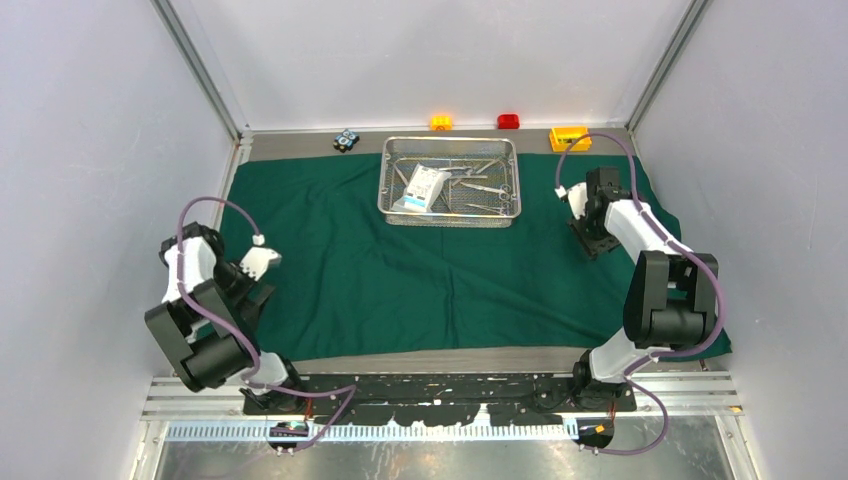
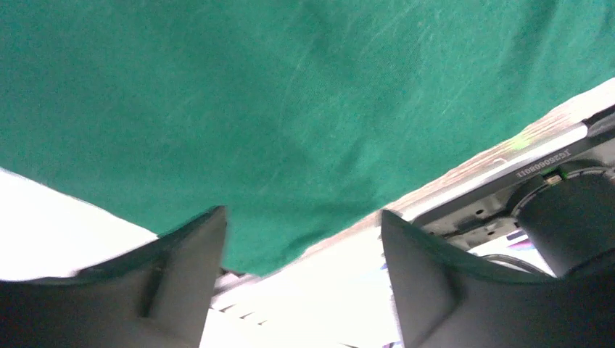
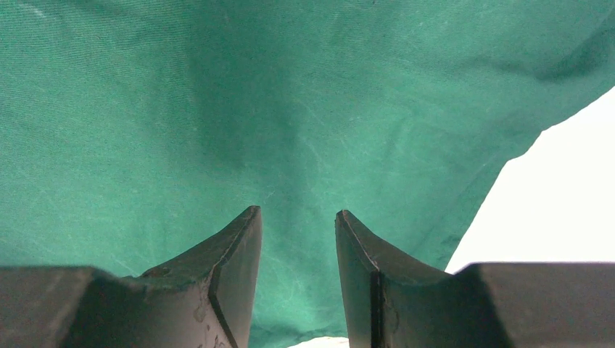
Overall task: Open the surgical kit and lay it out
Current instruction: Smooth out the surgical kit at the center of the board.
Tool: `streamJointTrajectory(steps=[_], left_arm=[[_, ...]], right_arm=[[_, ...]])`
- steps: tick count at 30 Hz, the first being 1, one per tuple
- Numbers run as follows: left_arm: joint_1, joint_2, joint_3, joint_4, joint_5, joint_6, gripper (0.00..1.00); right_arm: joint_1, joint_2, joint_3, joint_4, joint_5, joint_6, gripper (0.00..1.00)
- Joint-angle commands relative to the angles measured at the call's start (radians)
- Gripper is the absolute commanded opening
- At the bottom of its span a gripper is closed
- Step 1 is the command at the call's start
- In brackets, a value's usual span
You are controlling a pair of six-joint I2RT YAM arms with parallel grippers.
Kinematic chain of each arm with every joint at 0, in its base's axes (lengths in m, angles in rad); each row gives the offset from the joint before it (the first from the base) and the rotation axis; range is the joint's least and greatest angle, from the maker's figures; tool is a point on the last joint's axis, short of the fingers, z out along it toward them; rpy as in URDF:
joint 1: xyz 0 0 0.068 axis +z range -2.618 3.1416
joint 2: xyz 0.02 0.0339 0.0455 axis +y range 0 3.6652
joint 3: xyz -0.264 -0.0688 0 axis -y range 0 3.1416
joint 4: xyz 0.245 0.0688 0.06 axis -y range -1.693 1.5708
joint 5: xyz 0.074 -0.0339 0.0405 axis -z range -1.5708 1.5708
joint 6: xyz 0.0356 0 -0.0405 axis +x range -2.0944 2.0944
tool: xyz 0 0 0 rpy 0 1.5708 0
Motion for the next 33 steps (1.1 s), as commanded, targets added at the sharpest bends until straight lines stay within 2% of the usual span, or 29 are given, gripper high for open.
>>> streamJointTrajectory(steps=[1,3,14,17,27,33], left_arm=[[0.008,-0.043,0.004,0.017,0.052,0.010,0.96],[0.010,-0.007,0.006,0.030,0.039,0.001,1.00],[0.010,0.088,-0.109,0.186,-0.030,0.013,0.98],[0.010,0.110,-0.140,0.227,-0.069,0.019,0.88],[0.015,0.189,-0.178,0.291,-0.150,0.016,0.44],[0.035,0.218,-0.199,0.333,-0.188,0.033,0.07]], right_arm=[[0.009,0.001,0.047,0.010,0.017,0.006,0.47],[0.009,0.004,0.048,0.010,0.017,0.006,0.47],[0.012,0.013,0.032,0.015,0.032,0.000,0.47],[0.012,0.010,0.029,0.014,0.032,0.001,0.47],[0.011,-0.014,0.014,0.009,0.038,0.000,0.47],[0.012,-0.021,0.004,0.007,0.040,-0.001,0.47]])
